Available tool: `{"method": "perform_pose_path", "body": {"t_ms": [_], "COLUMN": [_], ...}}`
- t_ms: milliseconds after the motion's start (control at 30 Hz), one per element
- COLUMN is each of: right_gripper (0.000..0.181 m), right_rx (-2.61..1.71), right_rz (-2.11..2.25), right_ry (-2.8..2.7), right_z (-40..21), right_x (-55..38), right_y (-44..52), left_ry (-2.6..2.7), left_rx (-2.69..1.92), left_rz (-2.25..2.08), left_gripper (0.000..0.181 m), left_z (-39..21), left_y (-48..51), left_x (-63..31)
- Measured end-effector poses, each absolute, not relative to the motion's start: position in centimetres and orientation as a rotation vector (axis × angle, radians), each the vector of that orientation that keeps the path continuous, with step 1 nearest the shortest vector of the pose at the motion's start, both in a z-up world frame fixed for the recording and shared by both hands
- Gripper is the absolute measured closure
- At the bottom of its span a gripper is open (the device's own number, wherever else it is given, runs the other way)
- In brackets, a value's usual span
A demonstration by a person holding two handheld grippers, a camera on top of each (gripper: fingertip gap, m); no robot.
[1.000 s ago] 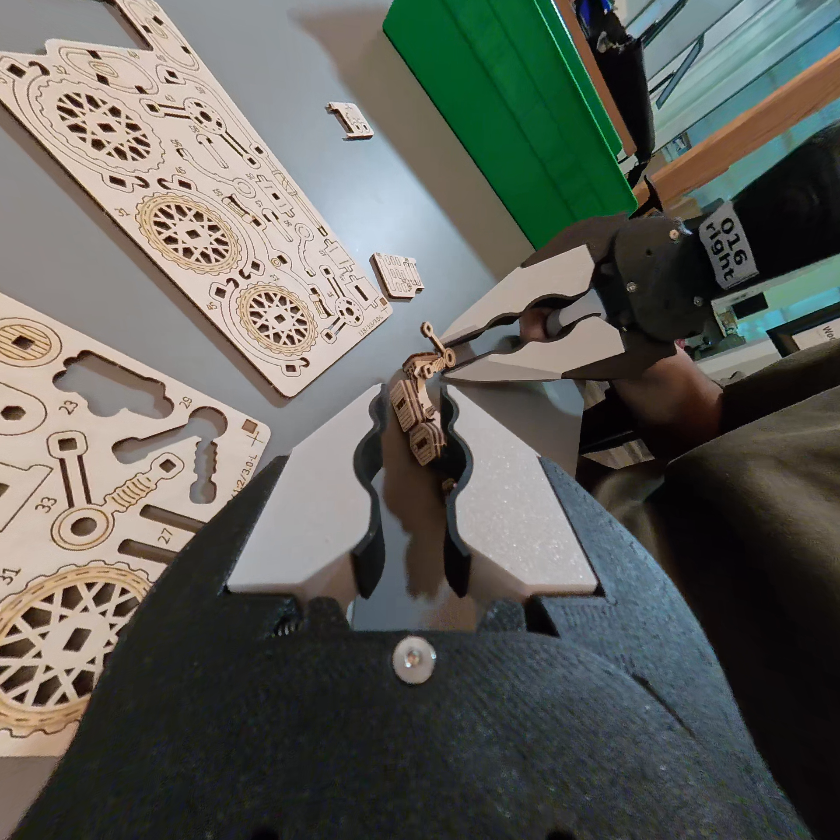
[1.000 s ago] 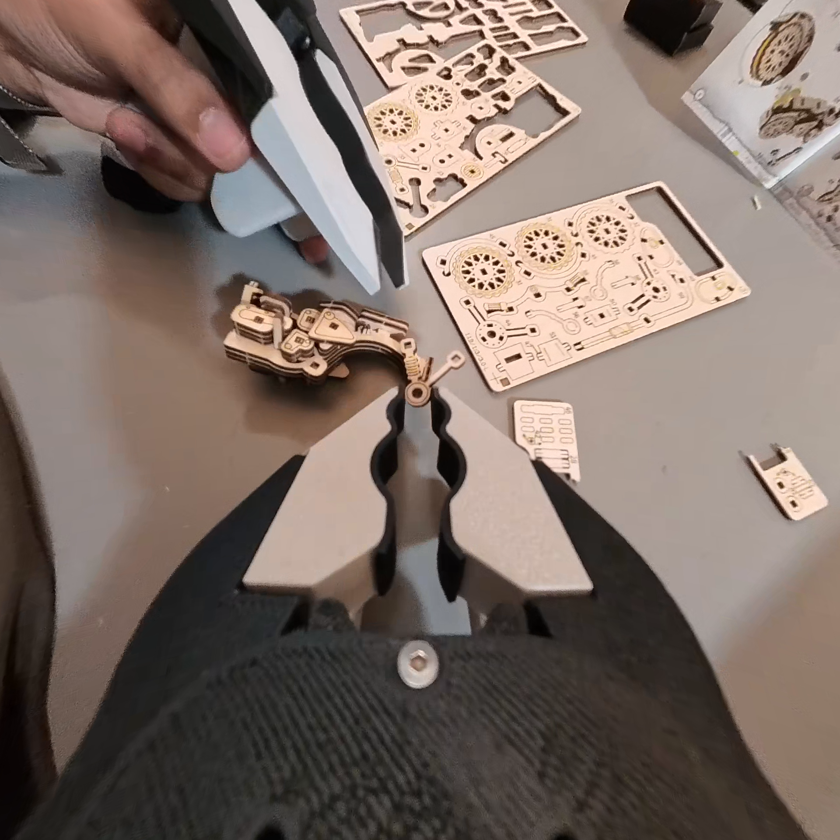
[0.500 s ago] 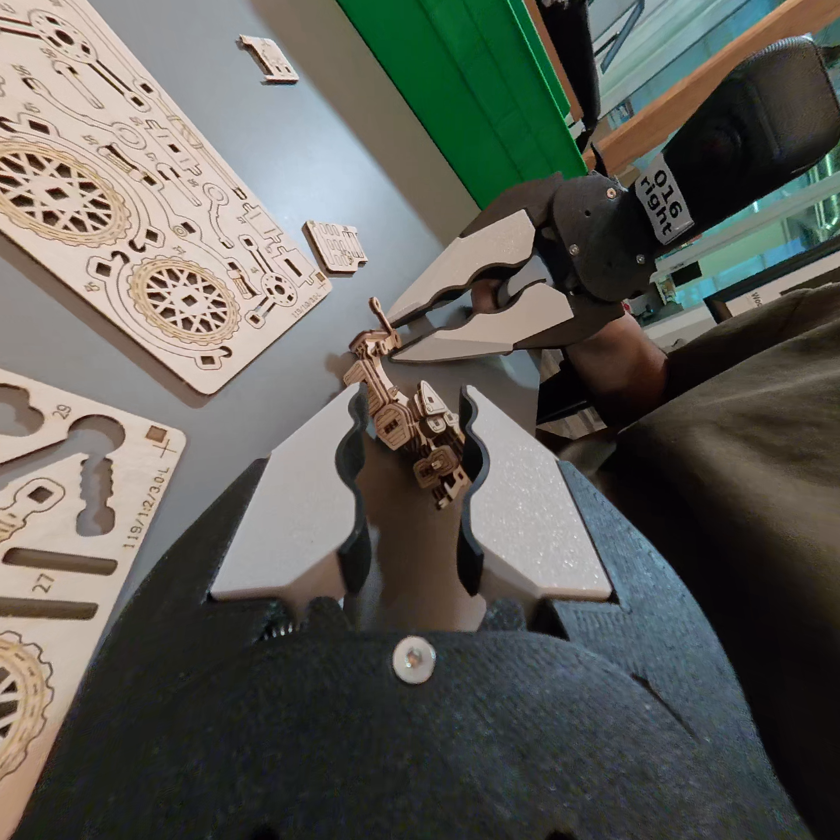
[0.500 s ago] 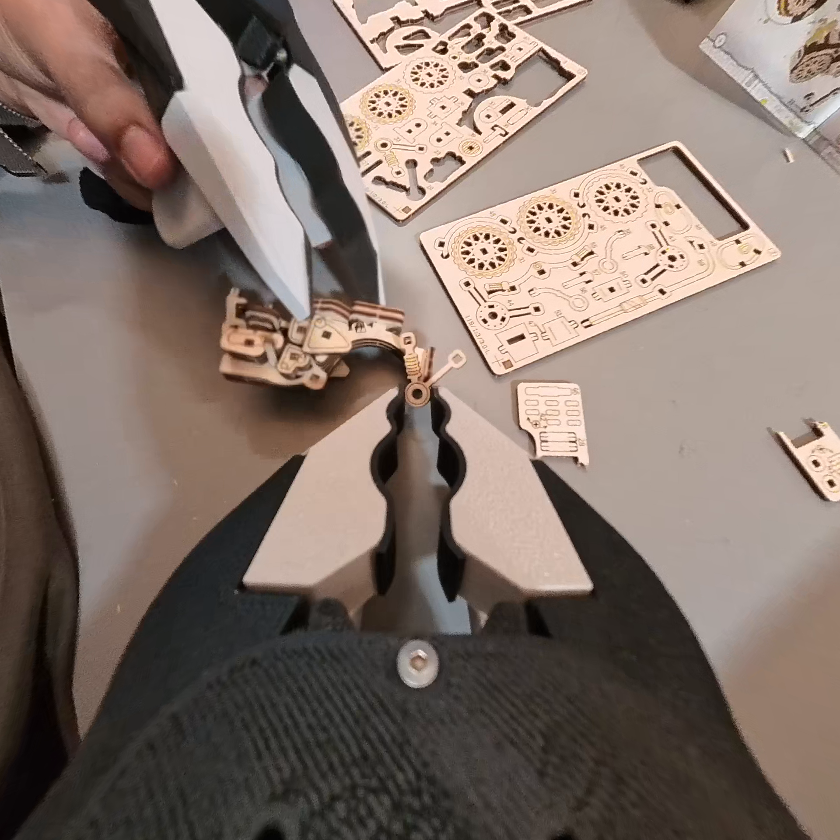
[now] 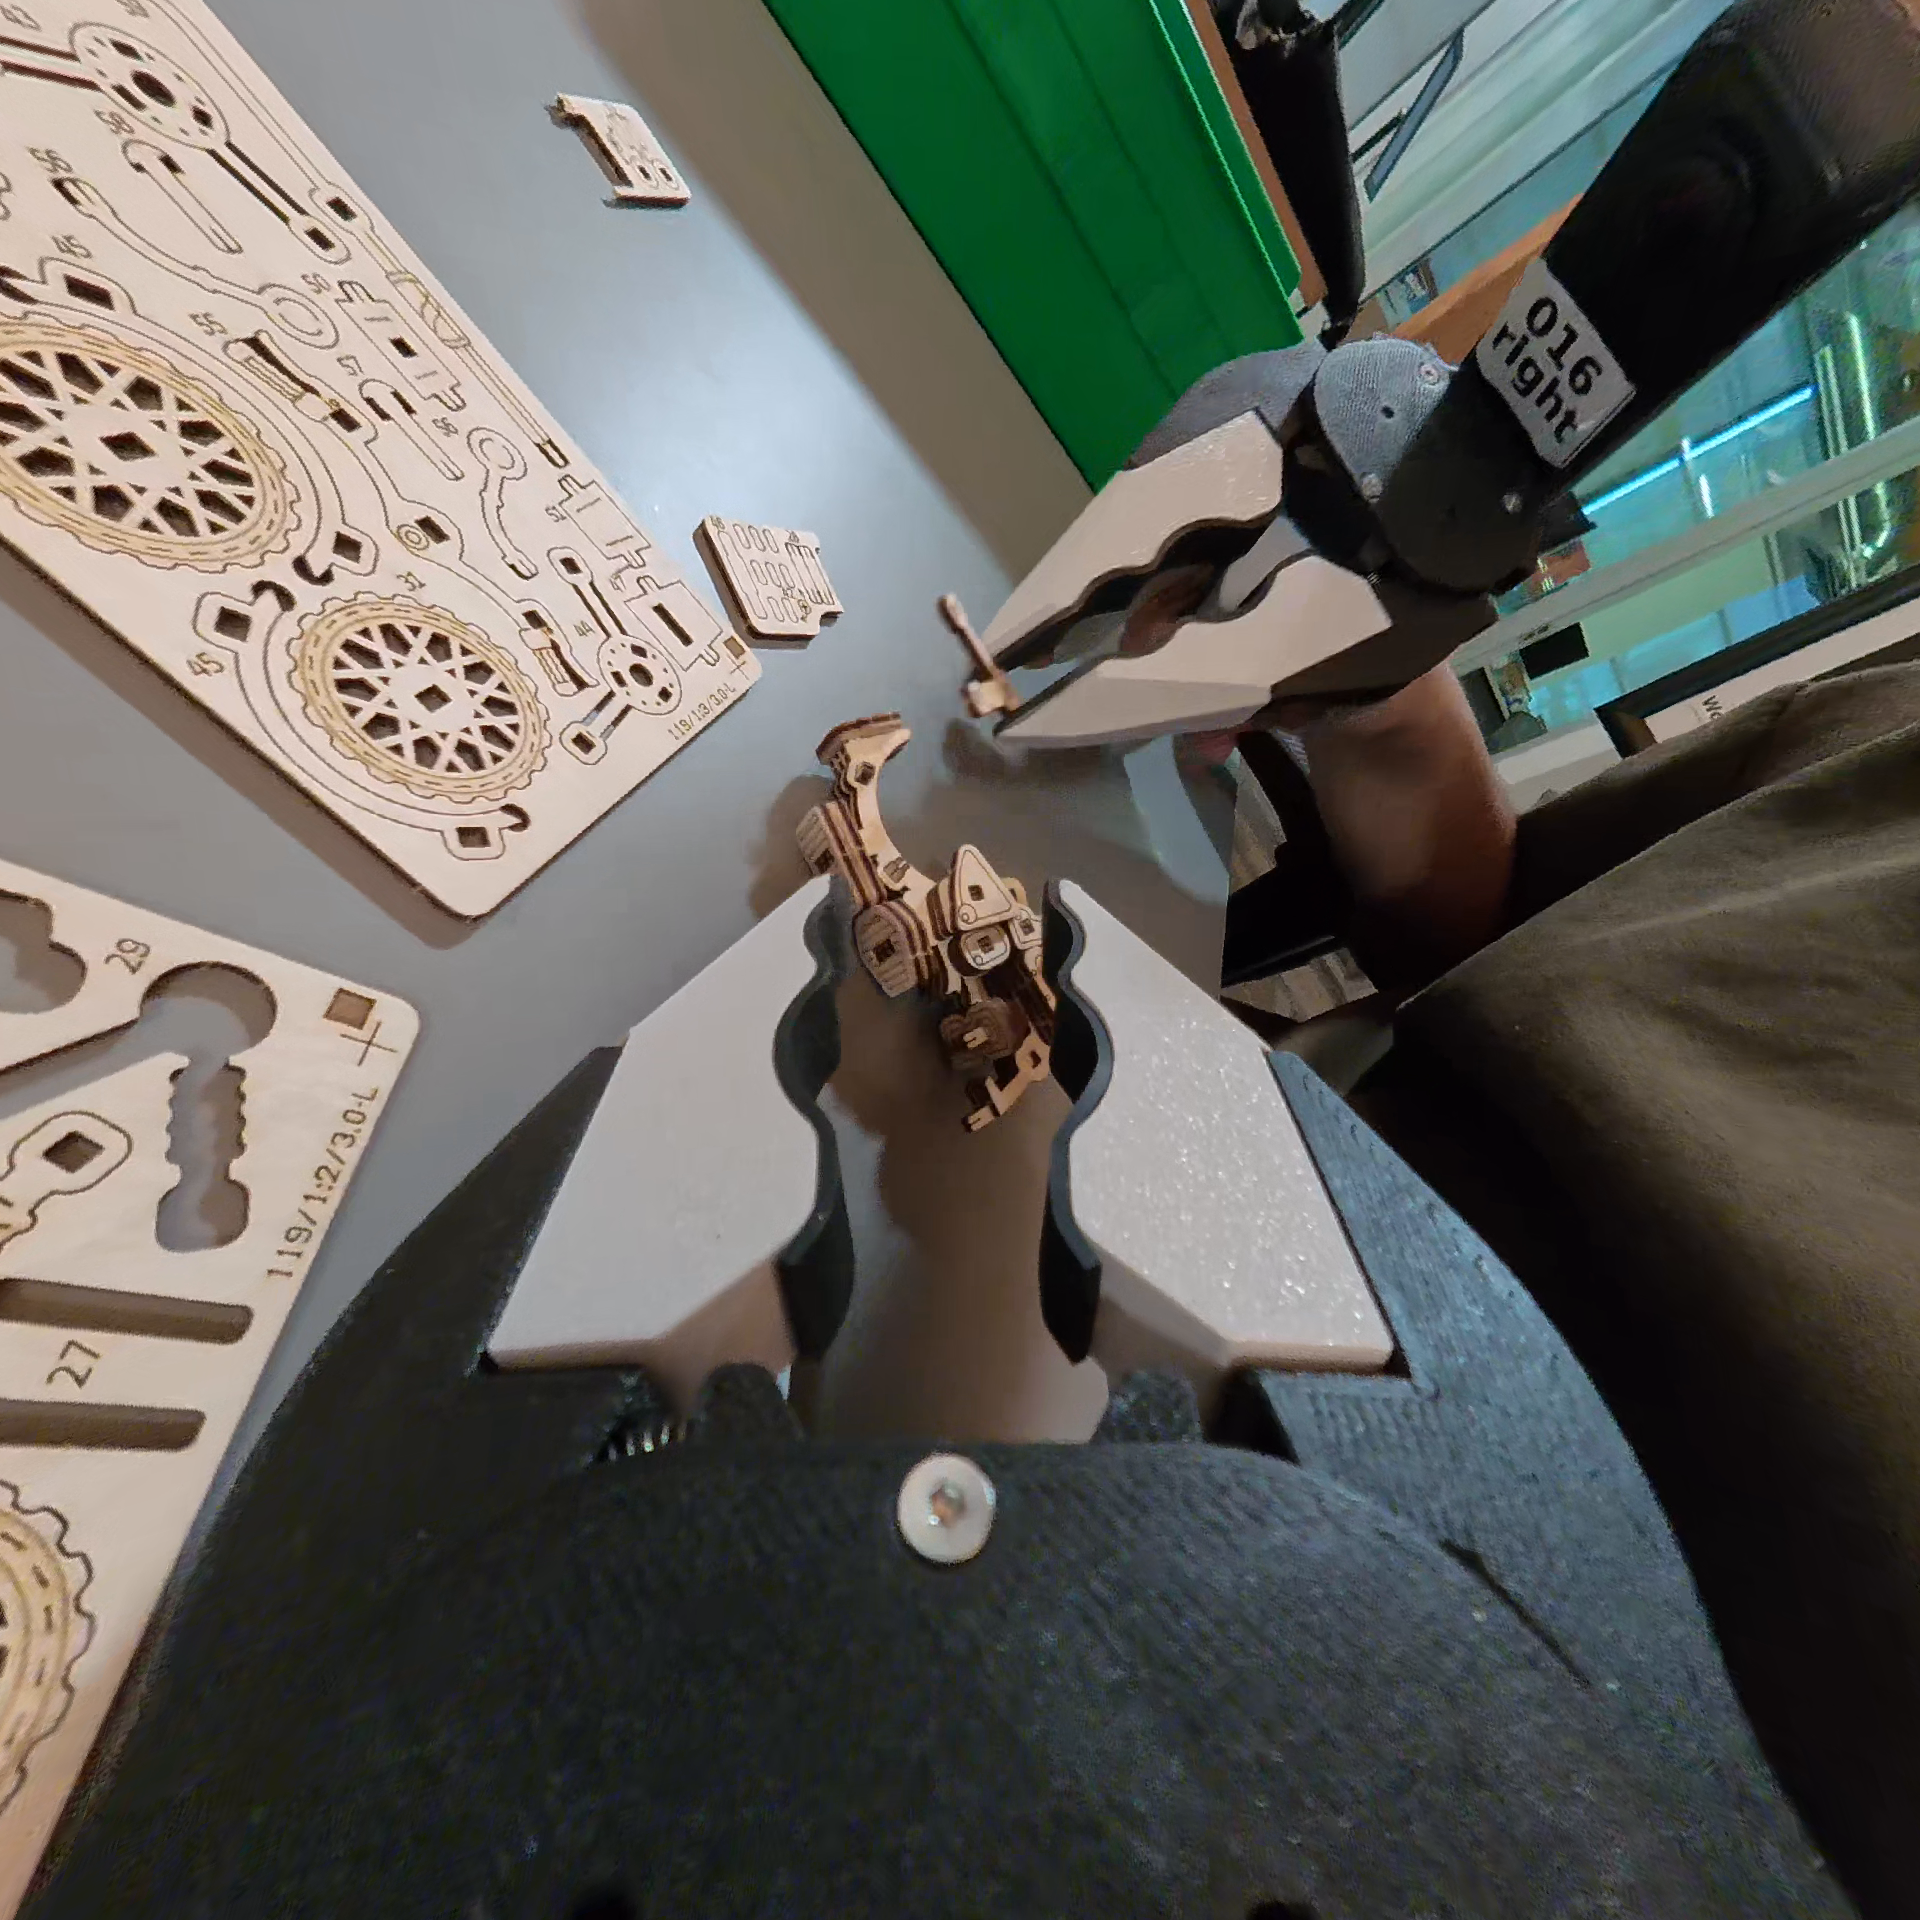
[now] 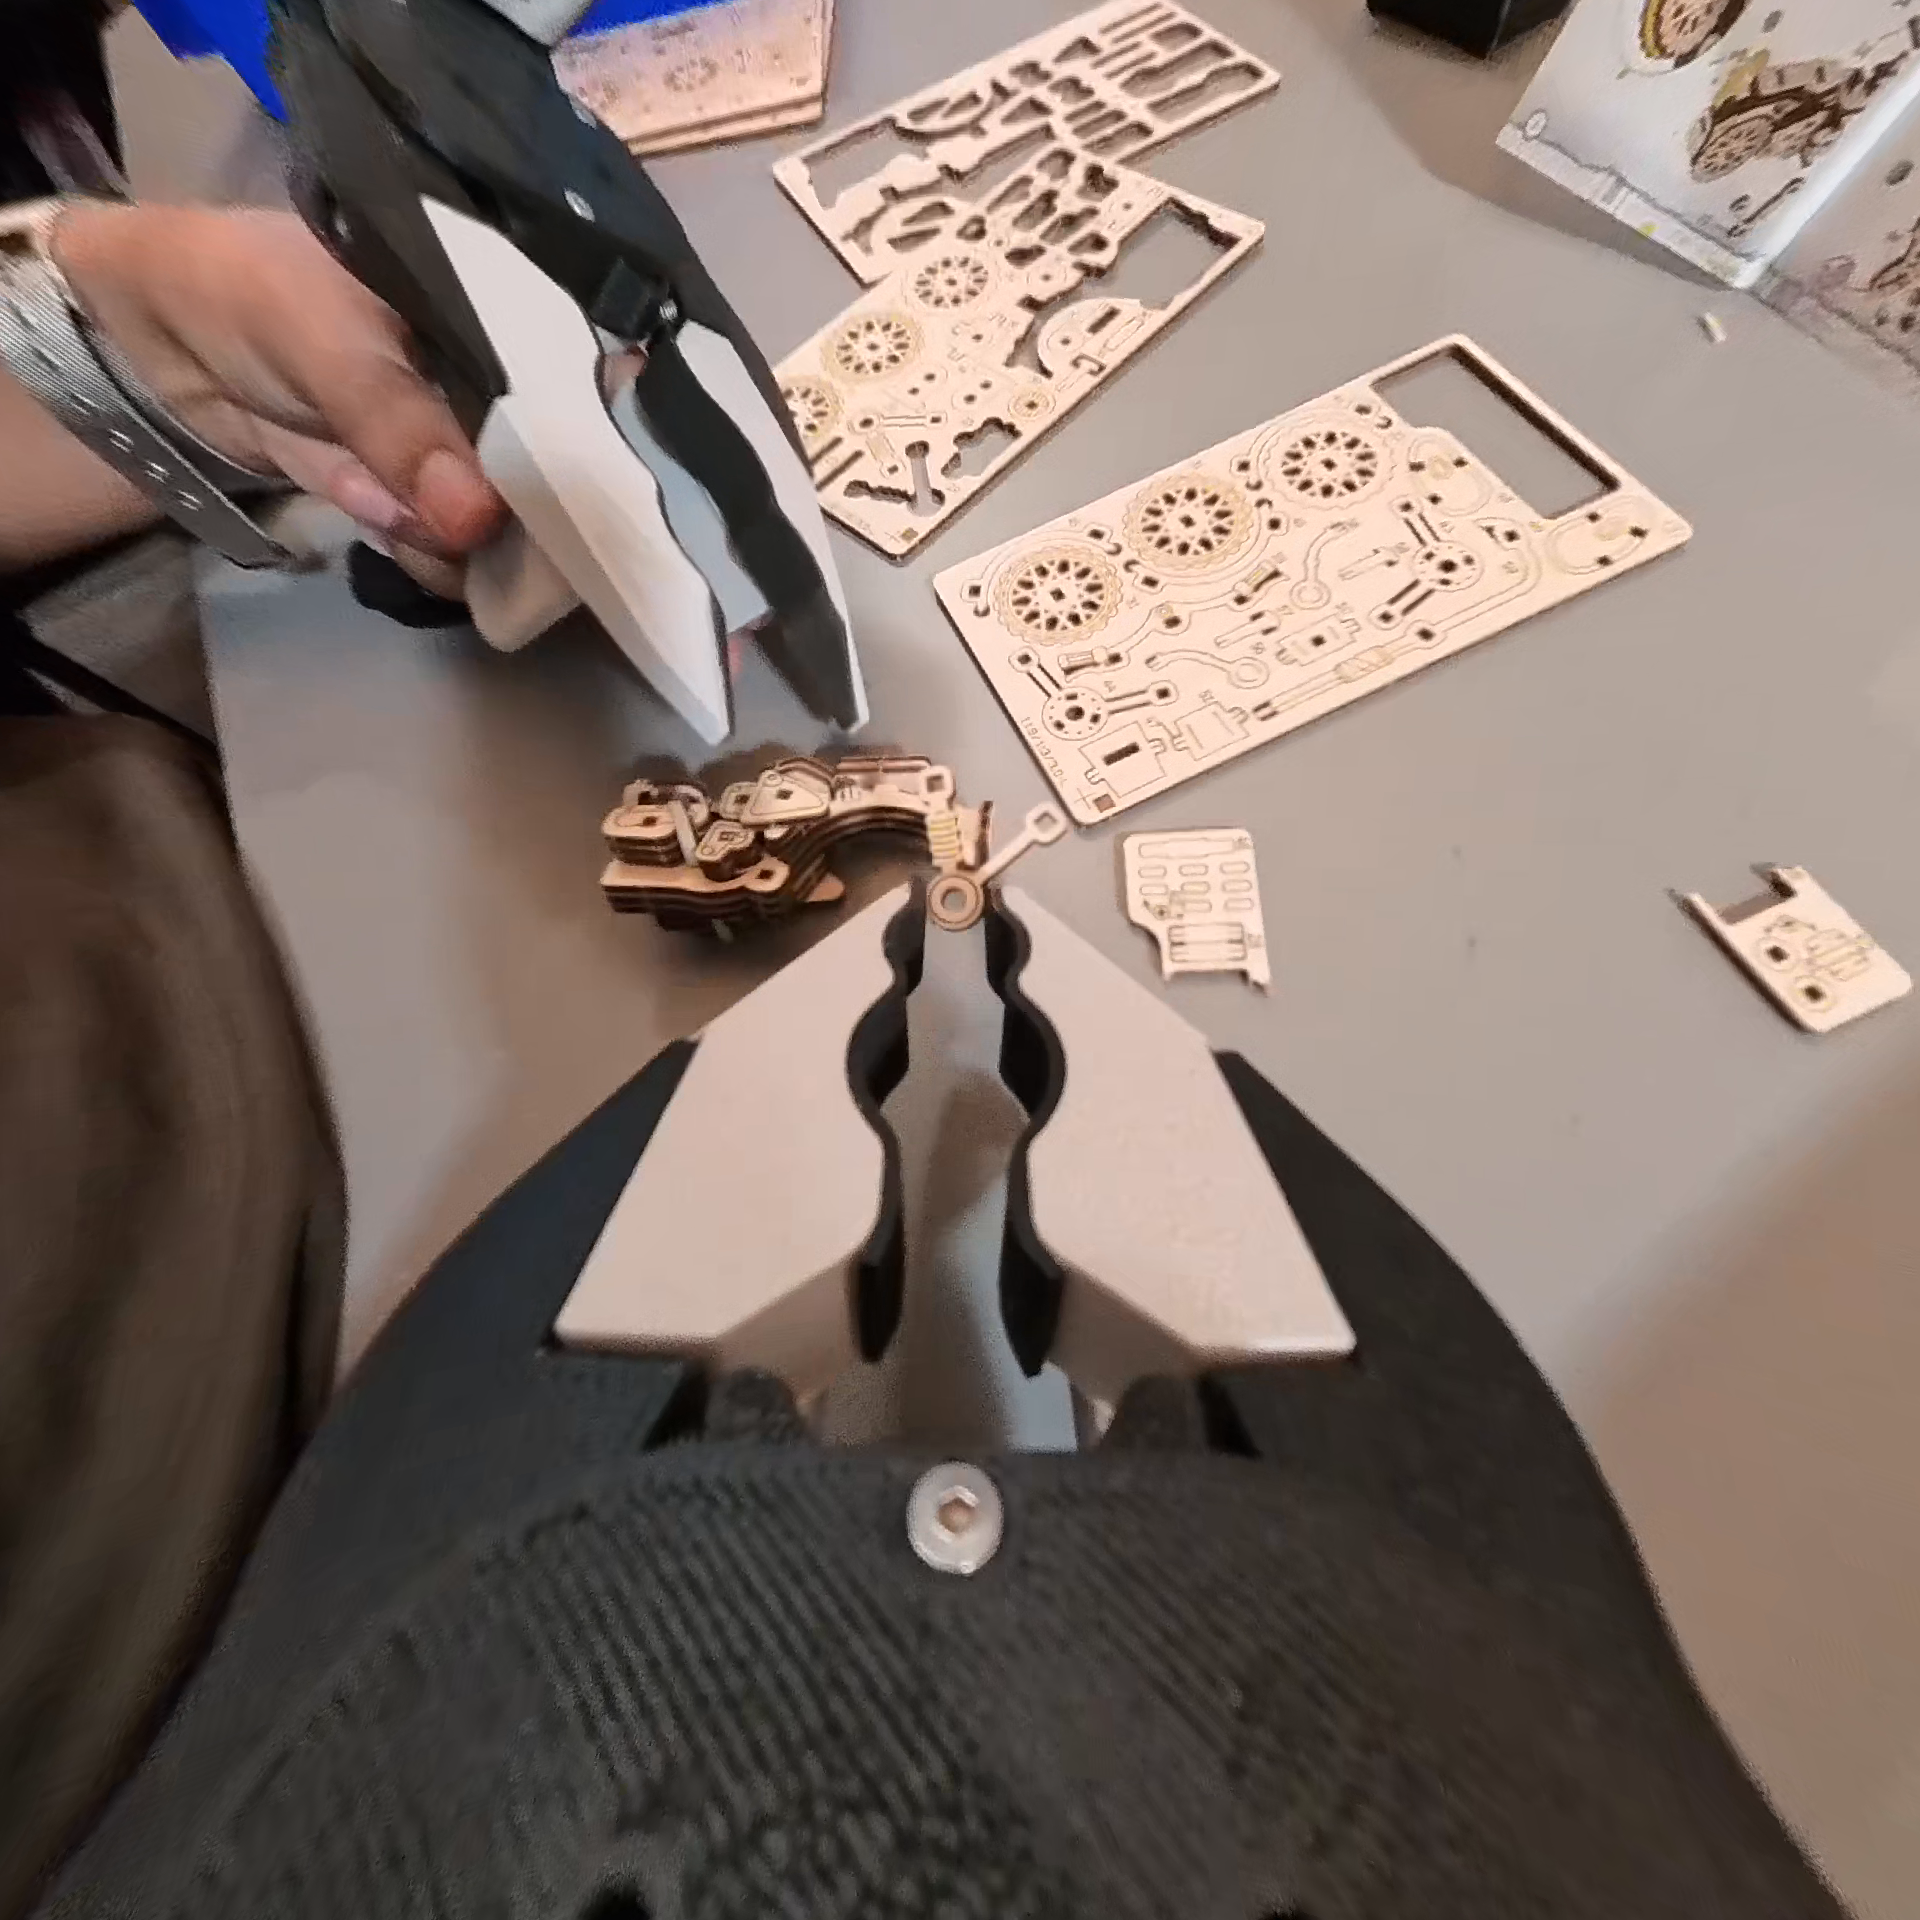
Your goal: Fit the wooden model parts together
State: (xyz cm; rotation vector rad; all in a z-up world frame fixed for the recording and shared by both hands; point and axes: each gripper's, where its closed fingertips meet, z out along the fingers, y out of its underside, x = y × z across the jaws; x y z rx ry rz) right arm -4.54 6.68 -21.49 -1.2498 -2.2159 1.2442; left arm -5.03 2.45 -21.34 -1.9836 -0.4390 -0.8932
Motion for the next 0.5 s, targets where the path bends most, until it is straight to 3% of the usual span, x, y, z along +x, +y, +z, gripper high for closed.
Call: {"method": "perform_pose_path", "body": {"t_ms": [367, 400, 500], "right_gripper": [0.172, 0.17, 0.139], "right_rx": [-1.353, -1.36, -1.382], "right_rz": [0.831, 0.825, 0.783], "right_ry": [-2.403, -2.4, -2.376], "right_z": [-24.3, -24.4, -24.4], "right_x": [-1.0, -0.9, -1.0], "right_y": [11.2, 11.3, 12.1], "left_ry": [-0.458, -0.46, -0.465], "left_rx": [-1.97, -1.968, -1.966], "left_rz": [-0.883, -0.883, -0.879], "left_gripper": [0.149, 0.15, 0.15], "left_z": [-21.3, -21.3, -21.3], "left_y": [2.6, 2.6, 2.6], "left_x": [-5.5, -5.5, -5.7]}}
